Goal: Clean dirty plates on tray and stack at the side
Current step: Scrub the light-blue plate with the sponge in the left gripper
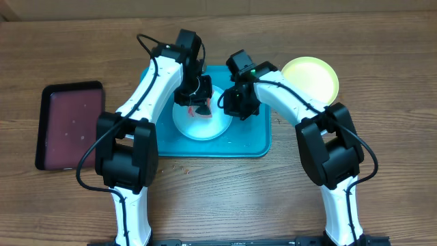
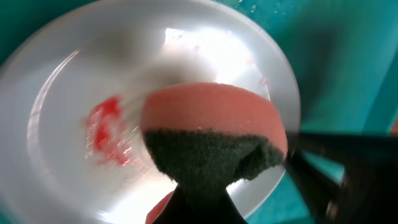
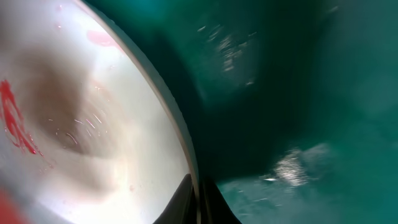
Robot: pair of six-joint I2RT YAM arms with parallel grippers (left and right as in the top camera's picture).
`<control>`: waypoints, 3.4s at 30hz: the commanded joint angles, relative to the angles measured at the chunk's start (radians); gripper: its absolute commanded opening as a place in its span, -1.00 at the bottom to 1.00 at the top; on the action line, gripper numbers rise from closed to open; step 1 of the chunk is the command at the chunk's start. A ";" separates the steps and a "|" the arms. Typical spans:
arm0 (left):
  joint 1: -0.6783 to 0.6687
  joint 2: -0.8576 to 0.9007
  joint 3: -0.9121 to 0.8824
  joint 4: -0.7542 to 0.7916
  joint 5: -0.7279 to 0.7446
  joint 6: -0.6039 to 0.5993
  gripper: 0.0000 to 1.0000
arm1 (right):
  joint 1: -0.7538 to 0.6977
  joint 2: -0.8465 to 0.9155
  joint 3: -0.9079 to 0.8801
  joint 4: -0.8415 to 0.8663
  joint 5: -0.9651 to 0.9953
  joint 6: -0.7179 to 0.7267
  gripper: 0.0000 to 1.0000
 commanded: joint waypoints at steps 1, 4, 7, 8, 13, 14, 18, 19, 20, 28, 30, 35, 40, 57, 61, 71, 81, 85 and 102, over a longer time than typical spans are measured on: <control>0.000 -0.004 -0.064 0.063 0.002 -0.083 -0.92 | 0.009 0.001 -0.005 0.003 0.021 0.001 -0.92; 0.001 -0.004 -0.108 0.120 0.001 -0.090 -0.92 | 0.009 0.001 -0.005 -0.003 0.026 -0.003 -0.92; 0.001 -0.004 -0.158 0.181 -0.007 -0.090 -0.91 | 0.009 0.001 -0.005 -0.004 0.025 -0.003 -0.92; 0.001 -0.004 -0.172 0.195 -0.021 -0.090 -0.92 | 0.009 0.001 -0.005 -0.004 0.025 -0.003 -0.92; 0.008 -0.004 -0.232 0.206 -0.198 -0.090 -0.91 | 0.009 0.001 -0.005 -0.012 0.026 -0.003 -0.92; 0.014 -0.004 -0.236 0.192 -0.235 -0.090 -0.91 | 0.009 0.001 -0.005 -0.015 0.026 -0.003 -0.92; 0.044 -0.004 -0.231 0.119 -0.410 -0.090 -0.91 | 0.009 0.001 -0.005 -0.017 0.026 -0.003 -0.92; 0.054 -0.004 -0.225 0.100 -0.444 -0.090 -0.91 | 0.009 0.001 -0.005 -0.017 0.026 -0.003 -0.92; 0.064 -0.004 -0.217 0.078 -0.475 -0.090 -0.92 | 0.009 0.001 -0.005 -0.017 0.026 -0.003 -0.92; 0.105 -0.004 -0.120 0.016 -0.425 -0.089 -0.92 | 0.009 0.001 -0.005 -0.015 0.026 -0.003 -0.92; 0.095 -0.004 -0.121 0.040 -0.325 -0.089 -0.92 | 0.009 0.001 -0.005 -0.015 0.025 -0.003 -0.92; 0.048 -0.003 -0.164 0.138 -0.079 -0.089 -0.91 | 0.009 0.001 -0.005 -0.014 0.025 -0.011 -0.92; -0.017 0.008 -0.216 0.223 -0.013 -0.094 -0.91 | 0.009 0.001 -0.005 -0.013 0.024 -0.025 -0.92; 0.011 0.048 -0.079 0.001 -0.435 -0.041 -0.91 | 0.009 0.001 -0.005 -0.019 0.024 -0.038 -0.92; 0.049 0.048 0.005 -0.089 -0.490 -0.078 -0.91 | 0.009 0.001 -0.005 -0.019 0.025 -0.048 -0.92; 0.031 0.055 -0.026 -0.015 -0.003 -0.097 -0.92 | 0.009 0.001 -0.005 -0.019 0.025 -0.048 -0.92; -0.054 0.058 -0.123 0.040 0.023 -0.071 -0.92 | 0.009 0.001 -0.005 -0.020 0.024 -0.048 -0.92; -0.048 0.058 -0.123 0.020 -0.189 -0.126 -0.91 | 0.009 0.001 -0.005 -0.027 0.025 -0.048 -0.92; 0.062 0.039 0.098 -0.193 -0.734 -0.278 -0.91 | 0.008 0.001 0.013 -0.032 0.025 -0.056 -0.92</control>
